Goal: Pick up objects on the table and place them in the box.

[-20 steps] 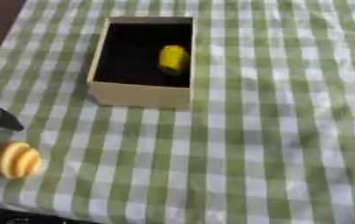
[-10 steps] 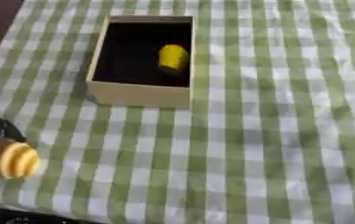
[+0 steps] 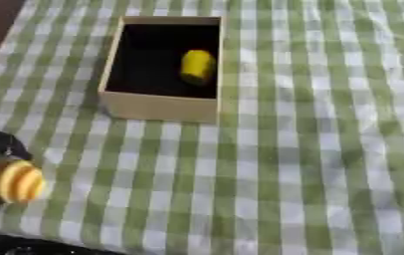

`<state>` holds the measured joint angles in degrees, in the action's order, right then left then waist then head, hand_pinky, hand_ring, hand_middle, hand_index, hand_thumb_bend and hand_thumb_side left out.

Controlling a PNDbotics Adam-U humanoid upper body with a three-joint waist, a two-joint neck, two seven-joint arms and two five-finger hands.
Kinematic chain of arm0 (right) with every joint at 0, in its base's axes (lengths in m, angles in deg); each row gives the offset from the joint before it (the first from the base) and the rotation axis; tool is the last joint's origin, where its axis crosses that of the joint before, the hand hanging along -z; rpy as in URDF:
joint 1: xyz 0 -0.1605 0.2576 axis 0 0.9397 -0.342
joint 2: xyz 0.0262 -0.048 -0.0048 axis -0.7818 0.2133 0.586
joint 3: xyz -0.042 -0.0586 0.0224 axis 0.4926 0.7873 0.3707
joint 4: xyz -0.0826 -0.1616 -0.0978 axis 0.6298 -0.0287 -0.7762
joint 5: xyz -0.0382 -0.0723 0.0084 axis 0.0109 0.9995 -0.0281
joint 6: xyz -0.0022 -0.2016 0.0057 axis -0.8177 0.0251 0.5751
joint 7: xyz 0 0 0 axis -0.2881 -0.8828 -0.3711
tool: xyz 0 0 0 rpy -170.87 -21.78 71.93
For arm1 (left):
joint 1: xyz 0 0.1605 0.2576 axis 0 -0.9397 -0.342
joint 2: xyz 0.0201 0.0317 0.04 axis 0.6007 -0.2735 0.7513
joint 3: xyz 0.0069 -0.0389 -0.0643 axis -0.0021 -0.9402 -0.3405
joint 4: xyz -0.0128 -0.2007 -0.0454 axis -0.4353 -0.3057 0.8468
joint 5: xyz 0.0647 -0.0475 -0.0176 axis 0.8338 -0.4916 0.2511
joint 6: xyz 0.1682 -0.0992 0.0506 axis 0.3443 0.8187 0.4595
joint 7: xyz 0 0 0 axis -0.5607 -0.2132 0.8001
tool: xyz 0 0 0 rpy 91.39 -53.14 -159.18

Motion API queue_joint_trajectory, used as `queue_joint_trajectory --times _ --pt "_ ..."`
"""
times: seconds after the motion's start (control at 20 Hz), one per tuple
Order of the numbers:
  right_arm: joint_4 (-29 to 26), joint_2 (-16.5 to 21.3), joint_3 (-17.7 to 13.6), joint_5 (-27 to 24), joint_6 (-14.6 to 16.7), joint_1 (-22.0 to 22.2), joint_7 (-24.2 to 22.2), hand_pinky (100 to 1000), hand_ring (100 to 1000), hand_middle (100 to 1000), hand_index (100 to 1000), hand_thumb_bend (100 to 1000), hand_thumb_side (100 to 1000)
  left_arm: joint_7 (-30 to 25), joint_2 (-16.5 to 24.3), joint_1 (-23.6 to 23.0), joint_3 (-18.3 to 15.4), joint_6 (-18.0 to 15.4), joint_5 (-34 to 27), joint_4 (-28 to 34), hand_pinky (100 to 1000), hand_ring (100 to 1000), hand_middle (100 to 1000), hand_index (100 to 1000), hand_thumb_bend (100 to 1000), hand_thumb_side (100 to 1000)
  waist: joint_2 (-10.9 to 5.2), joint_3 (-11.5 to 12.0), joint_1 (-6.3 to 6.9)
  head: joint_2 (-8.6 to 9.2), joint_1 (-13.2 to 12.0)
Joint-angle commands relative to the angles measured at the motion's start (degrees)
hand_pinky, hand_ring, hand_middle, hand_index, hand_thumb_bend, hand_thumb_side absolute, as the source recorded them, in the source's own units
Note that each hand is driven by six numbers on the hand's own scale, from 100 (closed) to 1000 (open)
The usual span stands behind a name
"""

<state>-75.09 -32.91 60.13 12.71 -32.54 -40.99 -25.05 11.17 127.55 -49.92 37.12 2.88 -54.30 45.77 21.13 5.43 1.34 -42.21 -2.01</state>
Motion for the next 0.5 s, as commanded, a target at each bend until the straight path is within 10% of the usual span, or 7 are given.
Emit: queue_joint_trajectory --times 0.05,0.5 --pt "-0.9 0.5 -0.4 0.0 -0.1 0.0 -0.1 926 824 684 842 100 524 -0.6 1.0 0.7 0.5 0.5 -0.1 0.8 699 786 709 814 427 100 -0.82 -0.1 0.05 0.59 -0.3" --pt "-0.9 0.1 -0.6 0.2 -0.4 0.4 0.1 927 825 684 843 100 524 -1.3 0.9 1.2 -0.4 0.6 1.9 0.8 547 613 532 643 183 100 -0.86 -0.1 0.09 0.29 -0.1"
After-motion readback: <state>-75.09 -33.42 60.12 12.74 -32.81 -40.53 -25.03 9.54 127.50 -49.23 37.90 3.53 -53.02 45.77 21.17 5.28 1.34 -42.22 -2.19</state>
